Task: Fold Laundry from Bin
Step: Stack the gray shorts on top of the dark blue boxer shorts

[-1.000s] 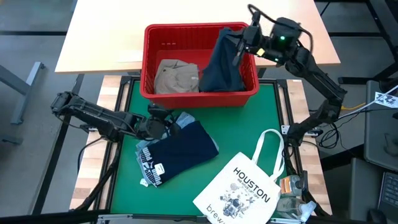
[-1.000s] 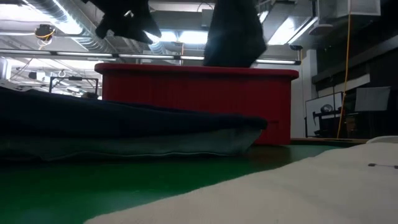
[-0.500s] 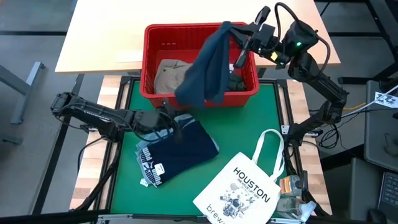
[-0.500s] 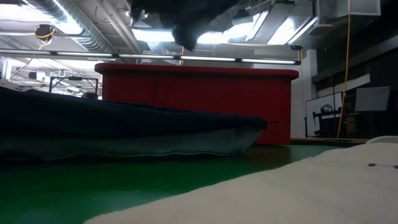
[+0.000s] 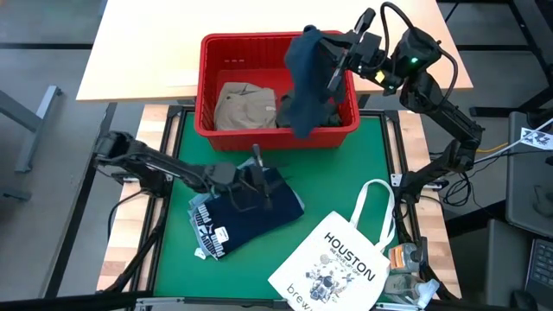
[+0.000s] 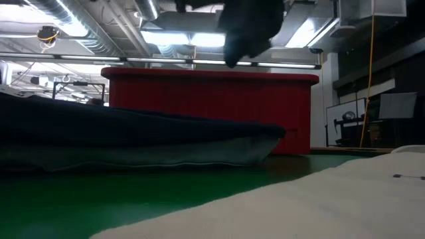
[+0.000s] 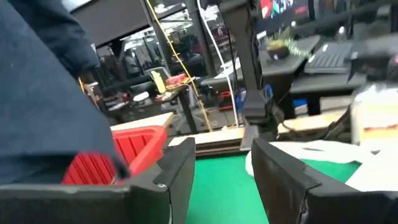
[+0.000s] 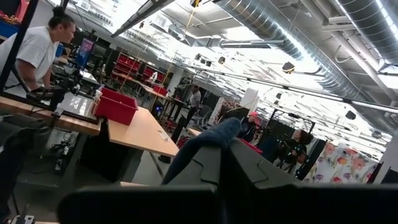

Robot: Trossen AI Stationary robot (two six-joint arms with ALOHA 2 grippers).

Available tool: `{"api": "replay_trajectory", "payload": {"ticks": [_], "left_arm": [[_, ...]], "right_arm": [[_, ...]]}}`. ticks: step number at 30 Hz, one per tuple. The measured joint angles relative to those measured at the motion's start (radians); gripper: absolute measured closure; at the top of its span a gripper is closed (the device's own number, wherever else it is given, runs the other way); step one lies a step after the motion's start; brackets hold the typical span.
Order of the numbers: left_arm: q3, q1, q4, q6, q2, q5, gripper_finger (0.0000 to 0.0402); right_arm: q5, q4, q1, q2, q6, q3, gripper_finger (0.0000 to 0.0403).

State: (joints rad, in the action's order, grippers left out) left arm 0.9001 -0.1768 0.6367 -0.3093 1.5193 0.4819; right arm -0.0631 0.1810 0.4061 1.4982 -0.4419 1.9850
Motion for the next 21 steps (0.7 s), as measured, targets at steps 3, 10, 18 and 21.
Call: {"api": "replay_trajectory", "payload": {"ticks": [3,10,18,21], "left_arm": [[0.000,0.000,0.032,-0.026,0.064,0.026,0.0249],[0.000,0.000,0.034,0.119,0.148,0.141,0.0249],[-0.001,0.041,0.133,0.147,0.150,0.189,0.0249],[-0.001,0.060,0.190,0.147,0.149,0.178,0.0249]], "right_arm": [[0.000,0.000,0.000,0.000,0.000,0.000,0.0393],[-0.001,0.003,-0.001,0.000,0.000,0.000,0.0393],[-0.004,0.003,-0.001,0.000,0.032,0.000,0.0393],[-0.031,0.003,-0.001,0.000,0.054,0.000,0.0393]]}}
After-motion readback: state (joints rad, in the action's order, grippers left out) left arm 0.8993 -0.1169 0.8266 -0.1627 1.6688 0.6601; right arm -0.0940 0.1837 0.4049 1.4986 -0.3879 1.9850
